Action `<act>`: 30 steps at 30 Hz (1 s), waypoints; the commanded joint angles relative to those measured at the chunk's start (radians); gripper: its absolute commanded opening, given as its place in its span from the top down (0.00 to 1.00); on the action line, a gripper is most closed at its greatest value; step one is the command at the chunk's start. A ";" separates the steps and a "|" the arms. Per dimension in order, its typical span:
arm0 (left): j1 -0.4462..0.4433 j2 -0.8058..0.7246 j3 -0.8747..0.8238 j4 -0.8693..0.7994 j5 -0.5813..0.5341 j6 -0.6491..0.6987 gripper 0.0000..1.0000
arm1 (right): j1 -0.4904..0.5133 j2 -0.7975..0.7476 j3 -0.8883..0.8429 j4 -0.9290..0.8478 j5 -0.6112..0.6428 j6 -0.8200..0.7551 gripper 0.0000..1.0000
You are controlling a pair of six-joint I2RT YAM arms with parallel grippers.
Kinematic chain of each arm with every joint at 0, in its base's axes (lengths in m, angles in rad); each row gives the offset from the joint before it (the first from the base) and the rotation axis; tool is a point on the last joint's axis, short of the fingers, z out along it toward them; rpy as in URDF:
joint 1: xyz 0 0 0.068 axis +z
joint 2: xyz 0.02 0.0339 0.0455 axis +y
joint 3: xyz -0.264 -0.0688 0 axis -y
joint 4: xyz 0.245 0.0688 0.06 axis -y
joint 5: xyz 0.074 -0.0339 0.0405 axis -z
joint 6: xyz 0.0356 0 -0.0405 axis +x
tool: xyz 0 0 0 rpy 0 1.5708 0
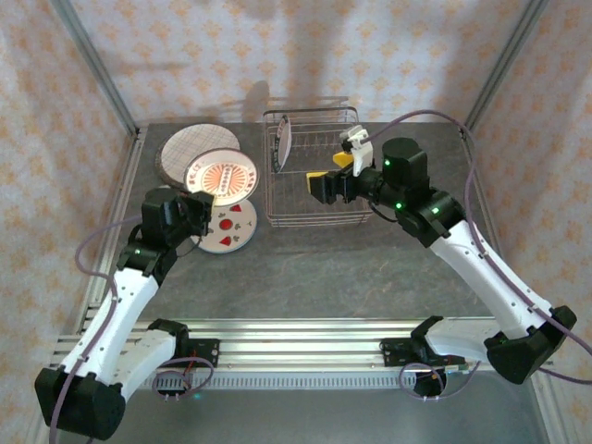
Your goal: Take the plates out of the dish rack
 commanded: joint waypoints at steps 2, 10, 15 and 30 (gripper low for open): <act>0.001 -0.029 -0.071 0.024 -0.137 -0.005 1.00 | 0.016 -0.012 -0.007 0.061 0.014 -0.041 0.12; -0.001 -0.014 -0.157 0.069 -0.195 0.033 1.00 | 0.030 -0.019 -0.036 0.071 -0.011 -0.036 0.12; -0.004 0.027 -0.206 0.143 -0.190 0.028 1.00 | 0.032 -0.024 -0.049 0.073 -0.017 -0.037 0.12; -0.012 0.182 -0.290 0.332 -0.173 0.006 1.00 | 0.032 -0.009 -0.027 0.058 -0.023 -0.029 0.12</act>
